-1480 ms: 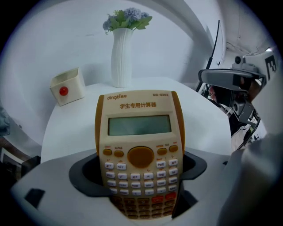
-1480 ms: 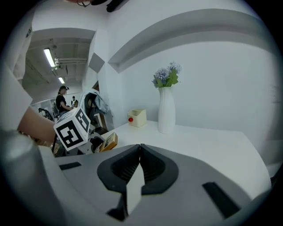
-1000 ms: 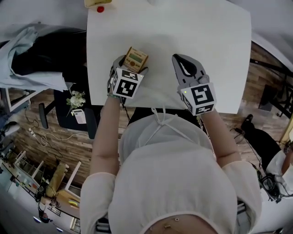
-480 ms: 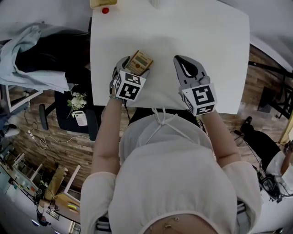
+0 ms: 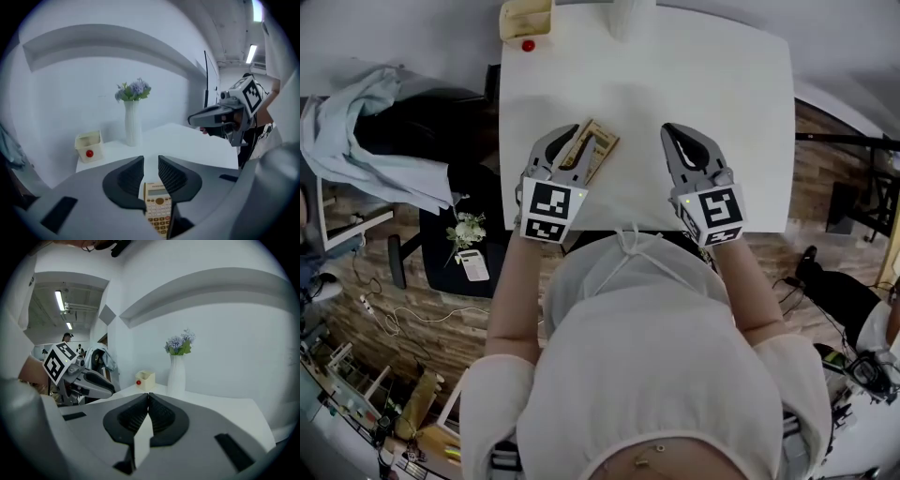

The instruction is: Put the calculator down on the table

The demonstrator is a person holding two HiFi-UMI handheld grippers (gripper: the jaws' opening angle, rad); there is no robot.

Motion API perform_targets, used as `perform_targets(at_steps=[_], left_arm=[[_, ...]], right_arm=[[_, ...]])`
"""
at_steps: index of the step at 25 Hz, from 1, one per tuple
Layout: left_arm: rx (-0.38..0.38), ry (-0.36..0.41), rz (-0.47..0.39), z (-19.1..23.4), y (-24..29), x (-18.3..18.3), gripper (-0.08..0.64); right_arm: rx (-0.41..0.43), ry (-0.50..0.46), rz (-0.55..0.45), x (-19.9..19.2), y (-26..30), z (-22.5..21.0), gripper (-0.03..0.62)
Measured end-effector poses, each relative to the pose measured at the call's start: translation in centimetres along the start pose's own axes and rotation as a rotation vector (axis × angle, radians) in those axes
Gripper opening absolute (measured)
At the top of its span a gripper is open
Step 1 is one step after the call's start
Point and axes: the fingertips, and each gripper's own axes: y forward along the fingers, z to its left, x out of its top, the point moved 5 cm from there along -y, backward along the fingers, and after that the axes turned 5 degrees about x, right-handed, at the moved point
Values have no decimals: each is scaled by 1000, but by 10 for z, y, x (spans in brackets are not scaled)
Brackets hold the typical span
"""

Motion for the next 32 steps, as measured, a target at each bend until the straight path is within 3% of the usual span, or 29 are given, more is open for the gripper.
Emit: perform_targets(at_steps=[7,14,18,32], left_arm=[[-4,-18,-190,20,-42,45,28],[76,33,-327,44,-92,76,18],[78,3,-416,53,-124,91,18],[80,-1,-460,71,-147,94,18]], right_arm=[[-65,8,-124,31,-20,12,6],[-143,-94,-216,62,-40,30,5],[-172,-107,-268,75,-48,35,3],[-177,-152,-297,90,-45,49,2]])
